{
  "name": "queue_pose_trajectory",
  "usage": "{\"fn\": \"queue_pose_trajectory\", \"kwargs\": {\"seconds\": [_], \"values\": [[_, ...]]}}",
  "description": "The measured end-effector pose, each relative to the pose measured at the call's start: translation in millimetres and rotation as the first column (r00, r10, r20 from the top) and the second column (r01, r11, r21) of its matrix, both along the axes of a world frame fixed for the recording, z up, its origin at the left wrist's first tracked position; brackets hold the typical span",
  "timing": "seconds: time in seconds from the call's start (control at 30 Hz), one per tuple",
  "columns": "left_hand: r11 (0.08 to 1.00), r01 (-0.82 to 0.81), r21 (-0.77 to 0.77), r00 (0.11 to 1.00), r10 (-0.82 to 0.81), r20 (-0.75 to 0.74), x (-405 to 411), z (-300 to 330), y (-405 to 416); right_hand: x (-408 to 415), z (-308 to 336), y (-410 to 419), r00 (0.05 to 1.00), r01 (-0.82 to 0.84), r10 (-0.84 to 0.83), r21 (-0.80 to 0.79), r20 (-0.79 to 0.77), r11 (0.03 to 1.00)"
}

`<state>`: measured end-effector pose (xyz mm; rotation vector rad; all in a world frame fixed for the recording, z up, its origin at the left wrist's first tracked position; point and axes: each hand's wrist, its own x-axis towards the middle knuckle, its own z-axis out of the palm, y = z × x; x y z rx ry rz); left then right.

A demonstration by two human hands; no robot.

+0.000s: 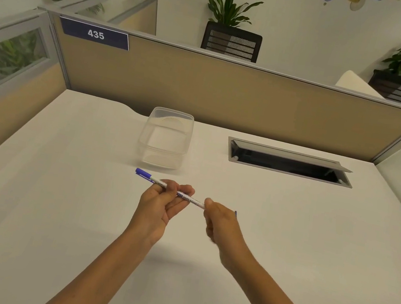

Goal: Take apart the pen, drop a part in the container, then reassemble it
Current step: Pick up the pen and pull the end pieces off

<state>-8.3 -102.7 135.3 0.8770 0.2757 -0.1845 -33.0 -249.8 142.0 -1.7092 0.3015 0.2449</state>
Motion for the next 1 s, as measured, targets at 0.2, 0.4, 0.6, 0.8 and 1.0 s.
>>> {"fn": "queue_pose_trajectory", "kwargs": {"seconds": [0.2,0.4,0.6,0.8,1.0], "values": [[0.999,-0.022,0.027,0.999,0.021,0.035,-3,-1,2,6,15,-2,0.930,0.081,0.065,0.374,-0.362,0.924],[0.993,-0.101,-0.057,0.986,0.092,-0.136,-4,4,4,4,6,-15,0.729,-0.009,0.622,-0.904,0.286,0.427],[0.994,-0.057,-0.095,0.995,0.048,-0.093,-2,9,2,7,9,-15,0.781,-0.057,0.474,-0.710,0.406,0.702],[0.999,-0.020,-0.028,0.997,0.022,0.073,-1,9,1,6,21,-3,0.942,0.122,0.088,0.575,-0.324,0.809],[0.998,-0.052,-0.025,0.996,0.054,0.068,-6,6,0,3,22,-4,0.963,0.014,0.079,0.339,-0.257,0.941]]}}
